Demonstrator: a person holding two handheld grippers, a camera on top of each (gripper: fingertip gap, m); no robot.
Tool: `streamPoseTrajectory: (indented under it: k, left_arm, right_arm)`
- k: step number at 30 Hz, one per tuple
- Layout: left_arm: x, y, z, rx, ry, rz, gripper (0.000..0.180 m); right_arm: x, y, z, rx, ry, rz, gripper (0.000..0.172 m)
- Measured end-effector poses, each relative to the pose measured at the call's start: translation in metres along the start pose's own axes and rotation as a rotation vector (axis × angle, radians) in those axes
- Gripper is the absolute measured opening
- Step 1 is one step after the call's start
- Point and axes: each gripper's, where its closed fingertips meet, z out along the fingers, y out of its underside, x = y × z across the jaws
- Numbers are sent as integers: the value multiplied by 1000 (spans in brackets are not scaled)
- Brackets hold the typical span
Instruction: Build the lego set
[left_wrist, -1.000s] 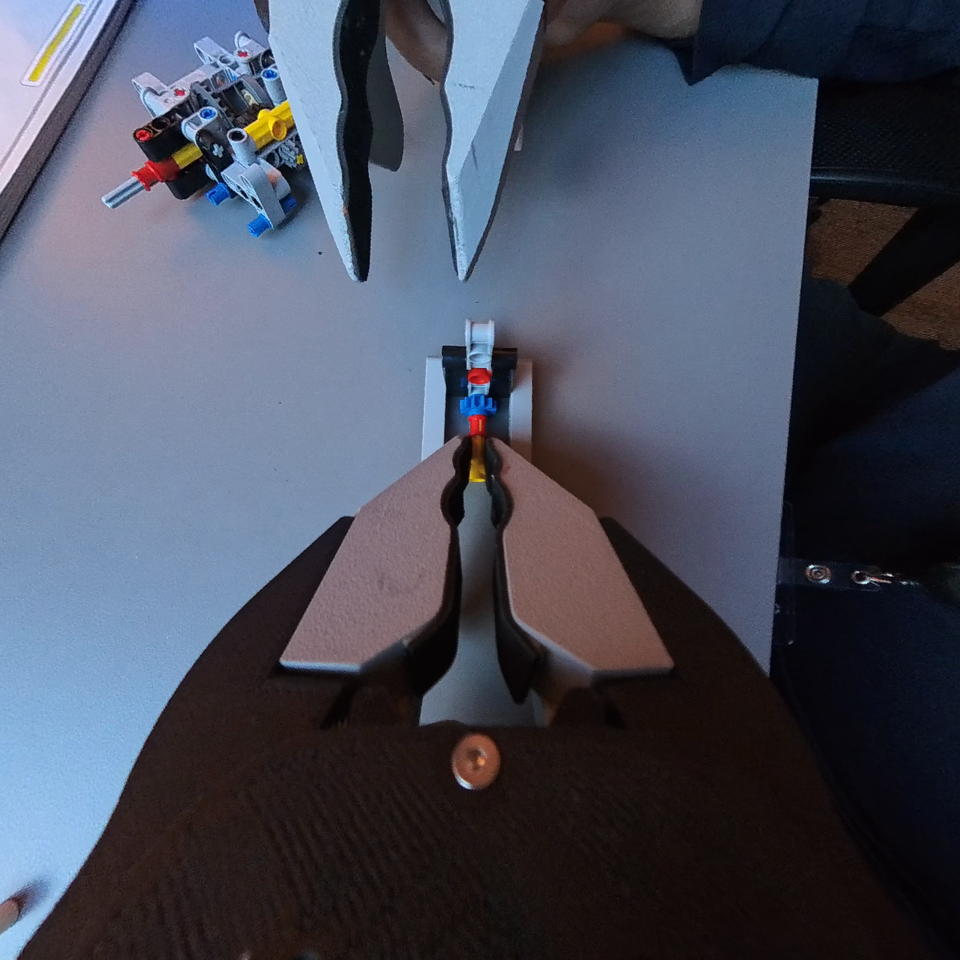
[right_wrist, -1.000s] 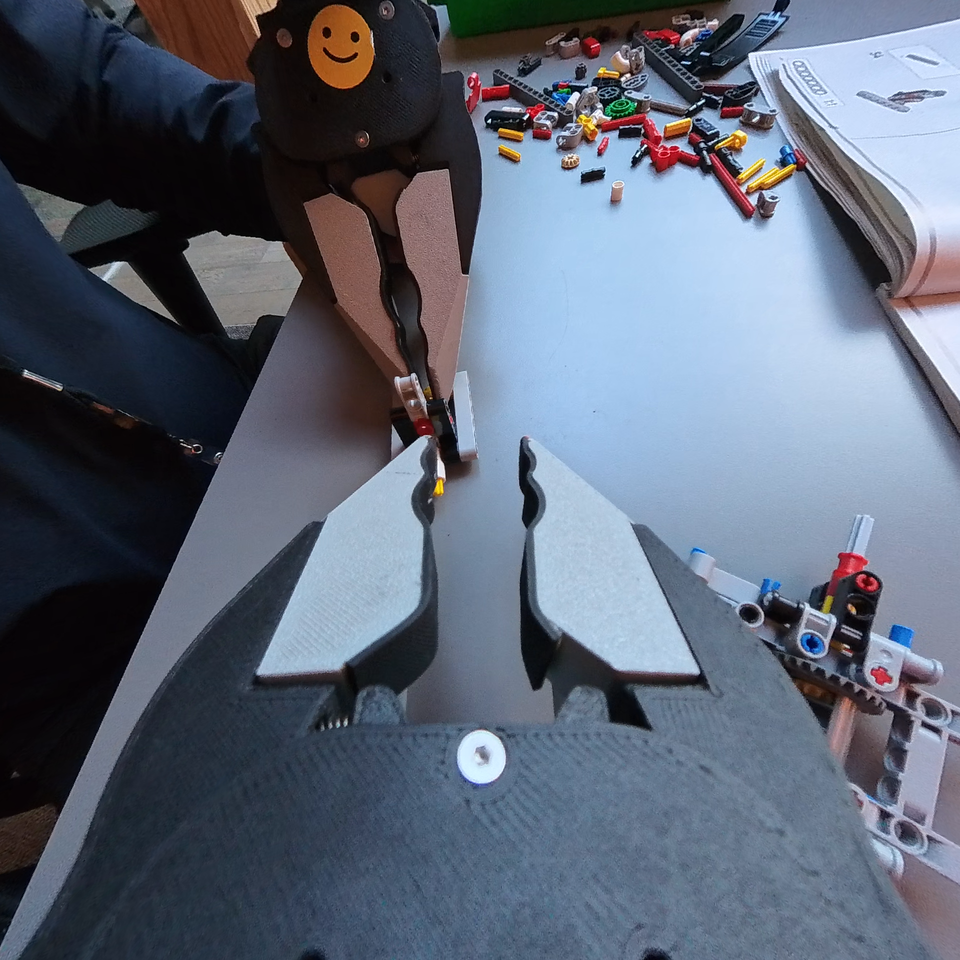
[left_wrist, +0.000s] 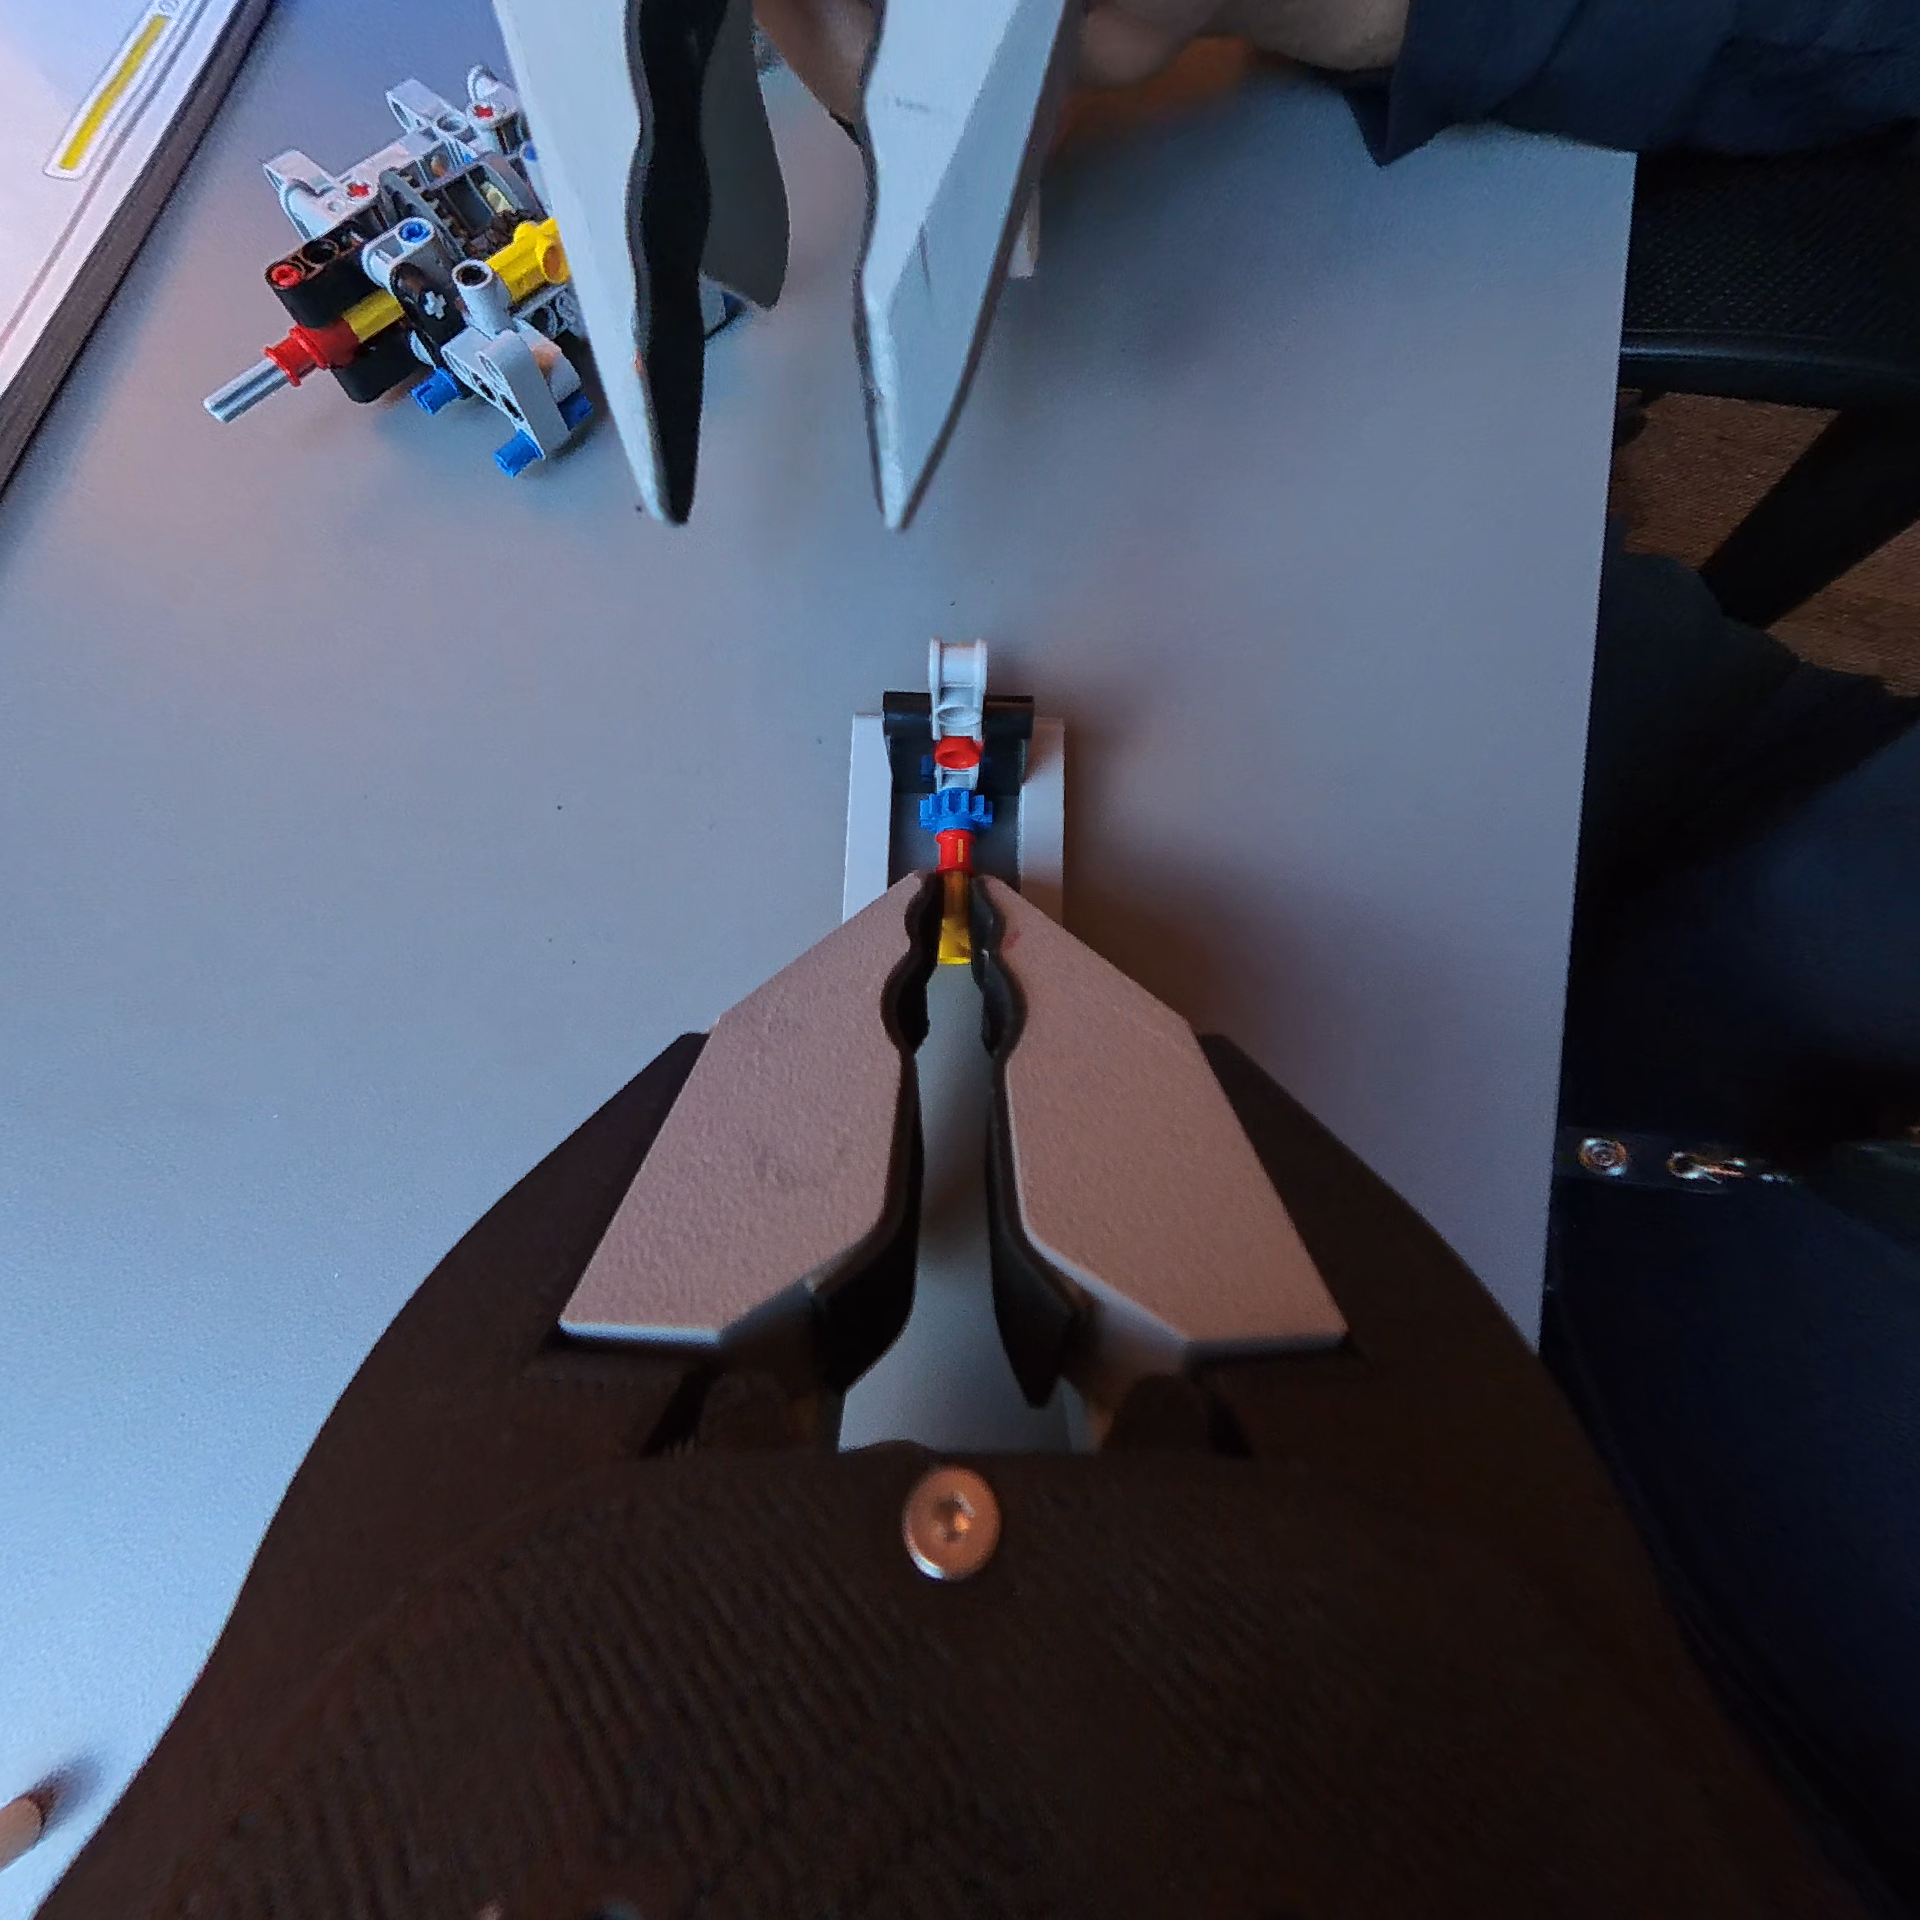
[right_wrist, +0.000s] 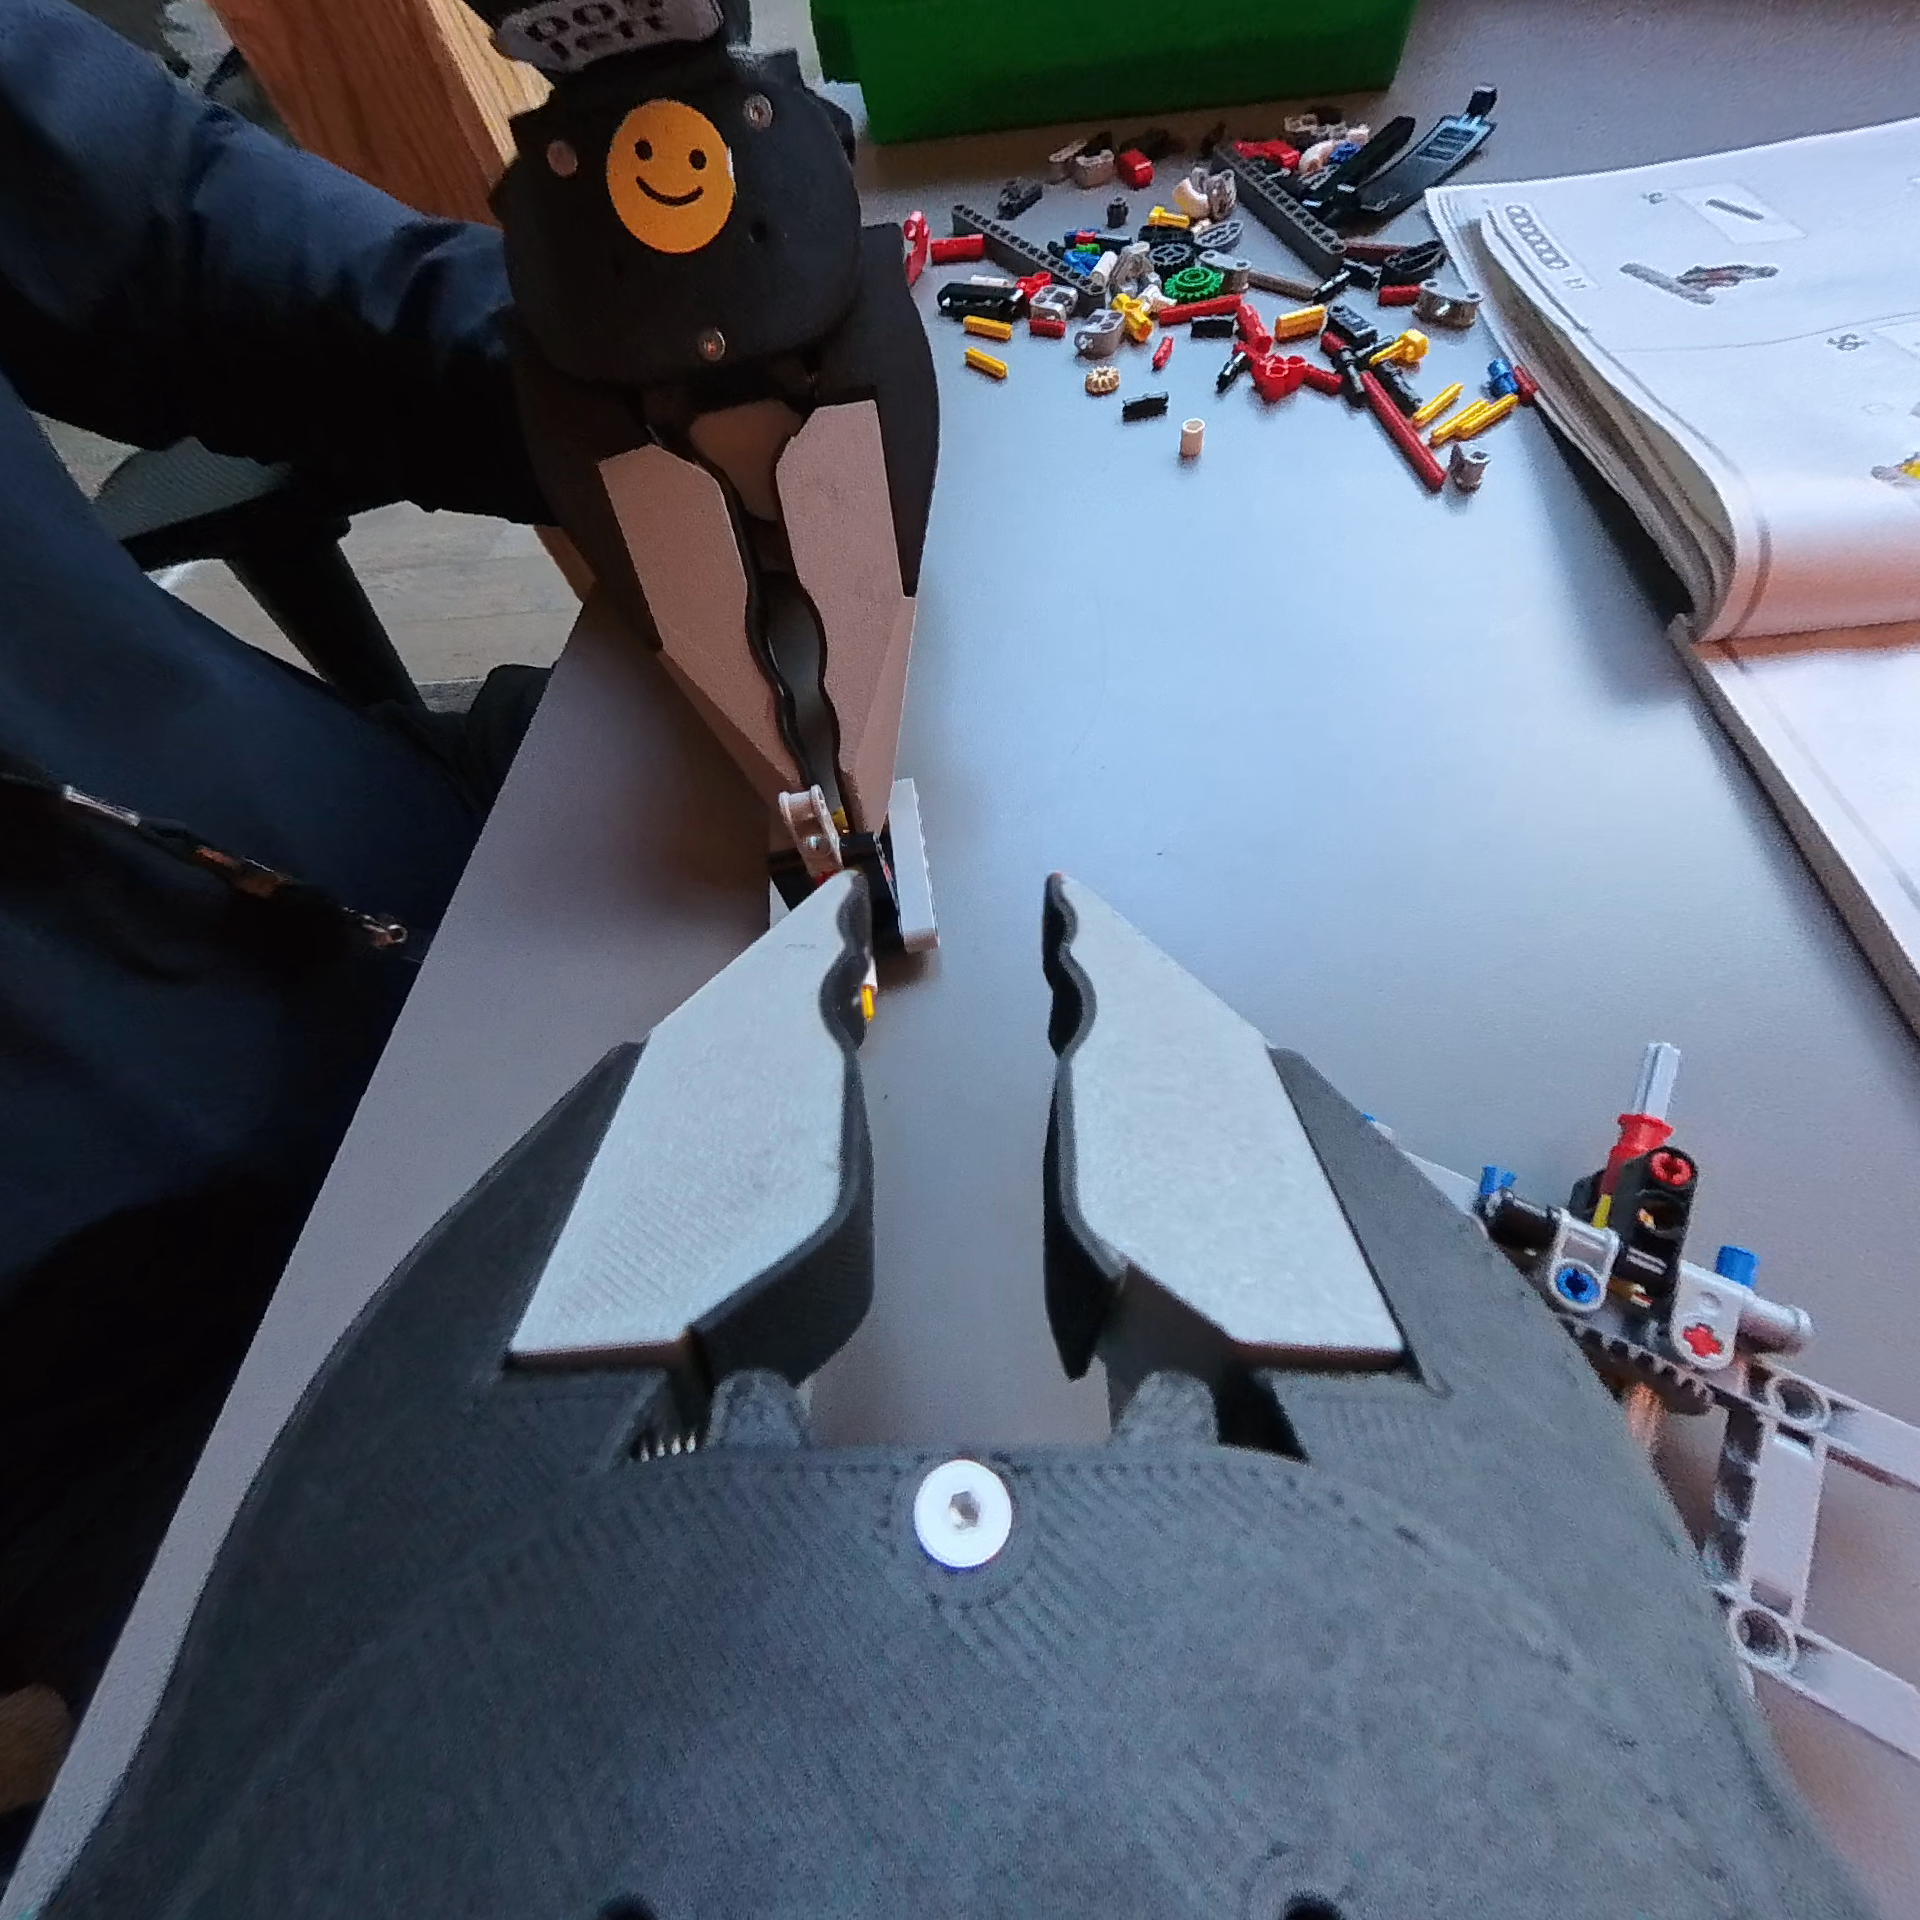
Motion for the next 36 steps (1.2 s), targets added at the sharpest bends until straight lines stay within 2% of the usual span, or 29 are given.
streamPoseTrajectory:
  k: [4,9,17,27,32,36]
  left_arm:
    - [0,0,0,0,7,1,2]
    - [1,0,0,0,4,5,2]
    - [1,0,0,0,6,3,2]
    - [1,0,0,0,2,11,2]
    - [1,0,0,1,-1,17,2]
    - [1,0,0,0,2,15,2]
  right_arm:
    - [4,-1,-2,1,40,-25,27]
    - [6,2,2,-17,92,-91,33]
    - [14,-1,-2,4,185,-150,24]
    - [14,-1,-4,34,150,-90,7]
    - [12,-1,-4,39,137,-93,13]
    - [8,-1,-1,34,120,-107,8]
